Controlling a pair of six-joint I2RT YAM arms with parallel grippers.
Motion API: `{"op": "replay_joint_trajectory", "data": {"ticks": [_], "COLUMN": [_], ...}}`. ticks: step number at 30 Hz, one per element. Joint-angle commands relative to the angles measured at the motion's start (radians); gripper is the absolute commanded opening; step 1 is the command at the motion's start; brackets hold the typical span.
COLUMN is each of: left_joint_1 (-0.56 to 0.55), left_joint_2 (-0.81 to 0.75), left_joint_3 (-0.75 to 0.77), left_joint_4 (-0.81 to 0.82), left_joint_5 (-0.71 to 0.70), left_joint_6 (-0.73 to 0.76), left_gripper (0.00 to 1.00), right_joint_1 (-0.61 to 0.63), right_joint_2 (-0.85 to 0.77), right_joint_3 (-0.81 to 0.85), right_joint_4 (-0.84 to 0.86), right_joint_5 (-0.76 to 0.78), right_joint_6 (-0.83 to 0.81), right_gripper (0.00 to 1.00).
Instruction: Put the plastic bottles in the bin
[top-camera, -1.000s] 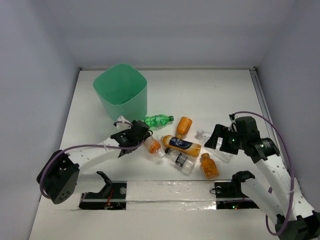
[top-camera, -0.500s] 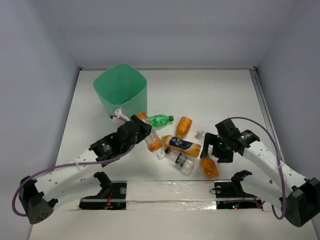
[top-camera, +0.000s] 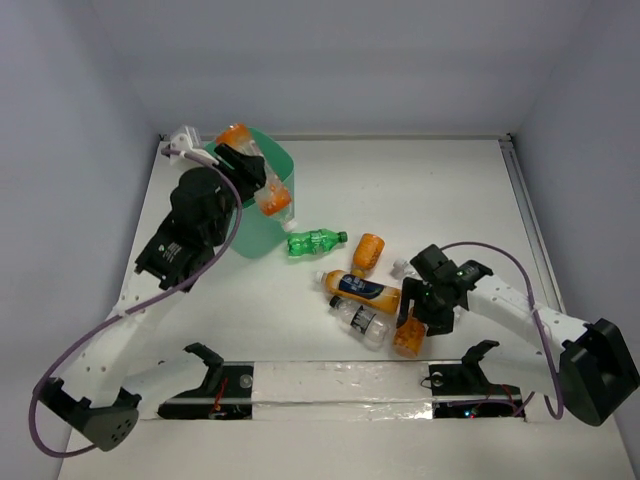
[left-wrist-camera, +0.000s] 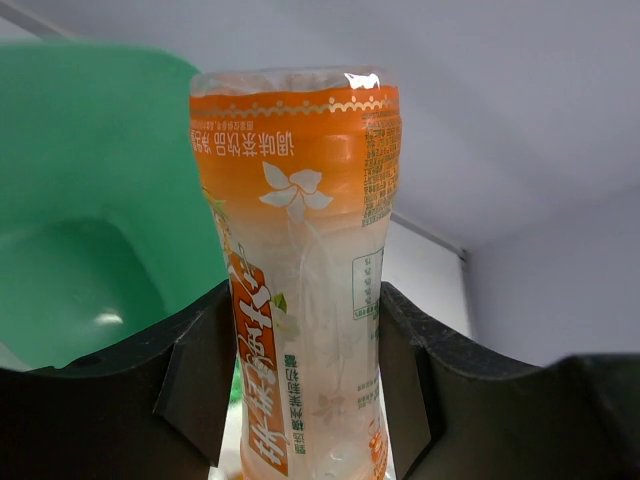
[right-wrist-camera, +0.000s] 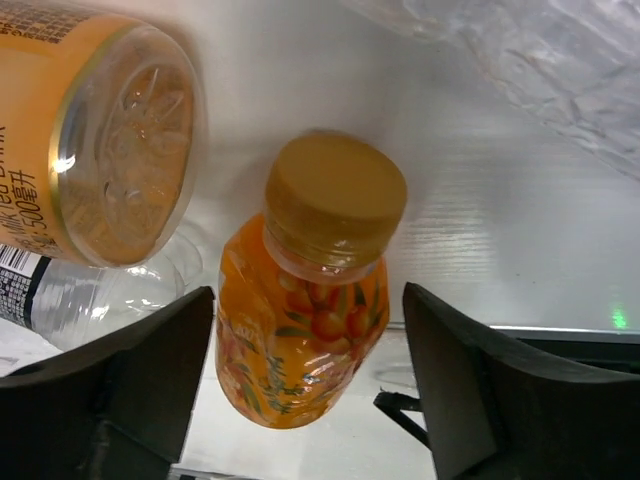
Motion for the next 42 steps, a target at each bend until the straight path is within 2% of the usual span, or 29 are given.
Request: {"op": "replay_joint_trajectory", "data": {"ticks": [1,5,6,9,10,16,21,25,30,31,36,39,42], "left_joint_1": [0.111,0.213,0.231,0.285,0.294,0.348,0.38,0.438,0.478,0.478,0.478,0.478,0.478], "left_joint_2": [0.076,0.142,0.152,0.185,0.198,0.251,0.272,0.277,0.292,0.3,0.321,0.305,0.281], "left_joint_3": [0.091,0.141,0.143,0.142,0.142,0.193,0.256,0.277,0.283,0.28,0.263,0.218,0.163], "left_joint_4": [0.053,0.064,0.075,0.098,0.104,0.129,0.132,0.138,0.144,0.144,0.159,0.19,0.216], "left_joint_5": [0.091,0.102,0.108,0.114,0.114,0.143,0.209,0.313,0.317,0.283,0.197,0.168,0.165], "left_joint_6": [0.137,0.194,0.203,0.22,0.223,0.207,0.156,0.096,0.091,0.102,0.173,0.203,0.217], "left_gripper": [0.44,0.43,0.44,0.43,0.44,0.43,0.43,0.43,0.43,0.43,0.44,0.46,0.53], "right_joint_1": [0.012,0.021,0.021,0.021,0.021,0.021,0.021,0.021,0.021,0.021,0.021,0.03,0.03], "right_joint_2": [0.007,0.003,-0.003,-0.028,-0.039,-0.143,-0.212,-0.269,-0.336,-0.339,-0.298,-0.217,-0.102], "right_joint_3": [-0.012,-0.015,-0.016,-0.02,-0.018,0.0,0.02,0.059,0.164,0.184,0.344,0.483,0.637], "right_joint_4": [0.05,0.053,0.055,0.049,0.039,-0.026,-0.076,-0.151,-0.2,-0.201,-0.149,-0.093,-0.013], "right_joint_5": [0.024,0.027,0.025,0.022,0.021,0.004,-0.01,-0.007,-0.019,-0.022,-0.05,-0.054,-0.062], "right_joint_6": [0.021,0.017,0.018,0.018,0.018,0.026,0.029,0.021,0.018,0.02,0.011,-0.012,-0.035], "right_gripper": [0.79,0.74,0.67,0.57,0.49,0.39,0.38,0.37,0.36,0.35,0.35,0.35,0.35]}}
